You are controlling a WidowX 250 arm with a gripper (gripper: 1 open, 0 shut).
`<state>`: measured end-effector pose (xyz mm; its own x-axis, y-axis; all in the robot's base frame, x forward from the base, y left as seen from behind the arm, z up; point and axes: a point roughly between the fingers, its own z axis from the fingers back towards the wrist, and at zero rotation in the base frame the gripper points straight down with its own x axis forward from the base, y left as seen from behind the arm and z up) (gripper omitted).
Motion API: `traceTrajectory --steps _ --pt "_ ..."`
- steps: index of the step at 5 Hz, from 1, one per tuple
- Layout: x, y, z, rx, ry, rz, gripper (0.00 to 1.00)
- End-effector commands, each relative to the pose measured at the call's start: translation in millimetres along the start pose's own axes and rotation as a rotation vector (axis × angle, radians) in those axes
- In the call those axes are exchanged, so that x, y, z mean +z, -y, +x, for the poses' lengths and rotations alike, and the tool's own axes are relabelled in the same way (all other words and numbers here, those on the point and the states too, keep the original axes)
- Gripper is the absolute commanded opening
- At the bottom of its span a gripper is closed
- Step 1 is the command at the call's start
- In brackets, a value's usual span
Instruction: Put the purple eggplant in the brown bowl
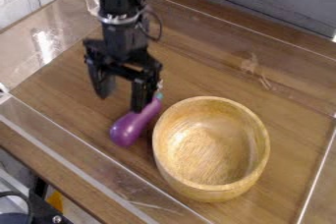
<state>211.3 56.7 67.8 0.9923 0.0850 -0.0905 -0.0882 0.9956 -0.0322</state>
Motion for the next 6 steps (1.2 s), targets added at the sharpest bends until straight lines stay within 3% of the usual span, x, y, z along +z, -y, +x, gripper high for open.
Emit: traceTrajectory --steps 1,3,6 --pt "-2.5 -3 3.4 -0.001 0.050 0.007 1.00" --pt "-21.1 -4 4.9 0.002 0.049 0.008 1.00" --pt "-38.8 -5 6.7 0.001 0.063 0.031 1.00"
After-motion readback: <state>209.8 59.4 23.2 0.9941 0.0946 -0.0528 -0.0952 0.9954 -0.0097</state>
